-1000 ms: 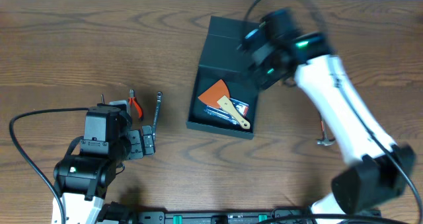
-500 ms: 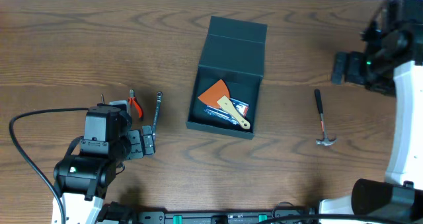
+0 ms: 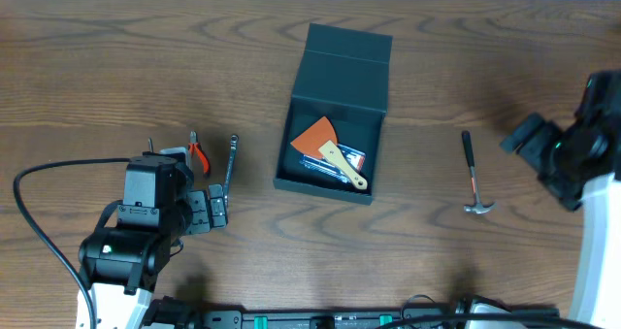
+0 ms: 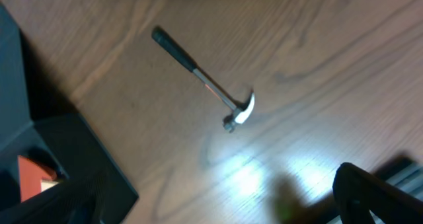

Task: Pack container
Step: 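Lower the right gripper over the claw hammer head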

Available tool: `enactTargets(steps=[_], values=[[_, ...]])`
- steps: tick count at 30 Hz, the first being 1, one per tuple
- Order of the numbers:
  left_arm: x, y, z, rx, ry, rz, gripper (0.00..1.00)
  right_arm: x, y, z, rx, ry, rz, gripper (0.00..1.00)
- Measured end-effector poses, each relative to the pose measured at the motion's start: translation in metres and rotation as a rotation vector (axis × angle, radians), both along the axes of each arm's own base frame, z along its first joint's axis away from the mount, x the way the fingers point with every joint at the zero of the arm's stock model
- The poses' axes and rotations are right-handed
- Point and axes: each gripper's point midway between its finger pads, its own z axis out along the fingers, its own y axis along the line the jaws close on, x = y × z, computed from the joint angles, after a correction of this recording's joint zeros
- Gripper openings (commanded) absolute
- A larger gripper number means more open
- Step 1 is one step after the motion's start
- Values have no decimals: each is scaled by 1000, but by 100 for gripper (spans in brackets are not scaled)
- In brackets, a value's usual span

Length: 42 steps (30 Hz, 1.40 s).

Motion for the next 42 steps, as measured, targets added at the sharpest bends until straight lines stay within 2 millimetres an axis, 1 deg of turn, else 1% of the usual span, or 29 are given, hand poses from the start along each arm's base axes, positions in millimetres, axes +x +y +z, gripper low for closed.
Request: enactTargets(steps=[3,5,9,13,18,26,30,35,42], values=[[0,0,0,0,-1,0,99,-5,5,-30,40,9,-48,99],[0,0,0,0,-1,0,99,-9,7,-54,66,40,-74,99],[0,0,0,0,0,0,99,-15,11,-91,95,74,-102,99],[0,0,0,0,0,0,99,-15,12,-114,100,67,-112,99],[0,0,0,0,-1,0,98,-14,12,-131,99,55,-118,99],[0,0,0,0,-1,0,99,-17,12,-164,95,30,-122,99],[0,0,0,0,0,0,99,-17,12,-172,95,17,-140,99],[0,0,0,0,0,0,99,-17,9,-174,95,18,-197,98],[0,0,0,0,0,0,99,-21,8,-190,121,73,-293,98]])
